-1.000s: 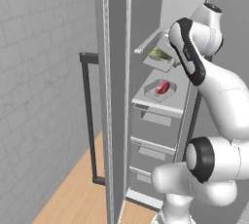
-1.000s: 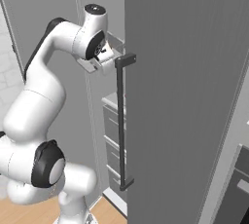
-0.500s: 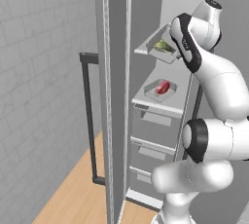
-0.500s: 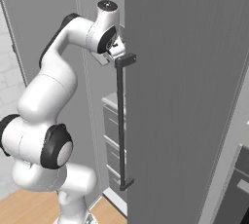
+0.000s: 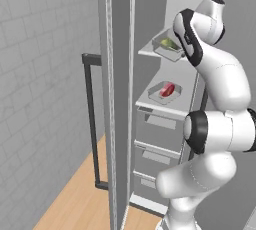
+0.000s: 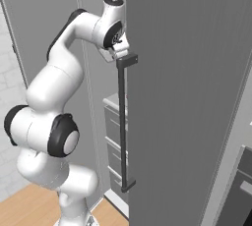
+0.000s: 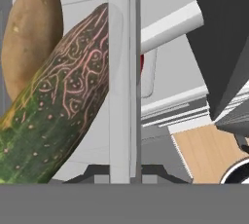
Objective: Take the meat container that has the steak and place it on the second highest rack of the freezer. Then take the vegetable container that has the sweet potato and cucumber and place it on the highest rack of the freezer.
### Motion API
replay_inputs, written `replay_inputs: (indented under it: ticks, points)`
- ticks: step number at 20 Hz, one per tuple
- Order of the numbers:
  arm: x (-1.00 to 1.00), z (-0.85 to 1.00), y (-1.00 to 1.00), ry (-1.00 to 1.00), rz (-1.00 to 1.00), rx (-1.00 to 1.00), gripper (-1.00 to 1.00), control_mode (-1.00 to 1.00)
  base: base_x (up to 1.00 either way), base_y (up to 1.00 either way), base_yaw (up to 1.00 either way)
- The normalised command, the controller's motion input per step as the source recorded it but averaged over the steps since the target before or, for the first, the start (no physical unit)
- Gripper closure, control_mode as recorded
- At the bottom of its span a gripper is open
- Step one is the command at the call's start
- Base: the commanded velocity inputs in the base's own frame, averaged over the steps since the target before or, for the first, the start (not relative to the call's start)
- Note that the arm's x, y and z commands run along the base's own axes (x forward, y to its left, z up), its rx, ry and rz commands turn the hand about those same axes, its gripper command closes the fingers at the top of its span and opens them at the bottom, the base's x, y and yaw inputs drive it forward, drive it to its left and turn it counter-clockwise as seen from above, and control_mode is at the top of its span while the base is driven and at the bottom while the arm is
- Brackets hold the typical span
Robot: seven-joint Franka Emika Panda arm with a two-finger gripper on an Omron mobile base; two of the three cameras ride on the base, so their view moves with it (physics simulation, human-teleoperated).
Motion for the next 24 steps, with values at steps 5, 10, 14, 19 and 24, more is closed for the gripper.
replay_inputs:
  ticks: [5, 10, 14, 19, 24]
  points:
    - [0.66, 0.0, -0.09, 0.0, -0.02, 0.0, 1.0, -1.0, 0.0, 0.0, 0.0]
    - [0.56, 0.0, -0.12, -0.04, 0.0, -0.04, 1.0, -1.0, 0.0, 0.0, 0.0]
    - [0.85, 0.0, 0.0, 0.0, 0.01, -0.01, 1.0, -1.0, 0.0, 0.0, 0.0]
    - [0.59, 0.04, -0.3, 0.0, 0.0, 0.0, 1.0, -1.0, 0.0, 0.0, 0.0]
    - [0.59, -0.05, -0.32, 0.05, 0.0, 0.0, 1.0, -1.0, 0.0, 0.0, 0.0]
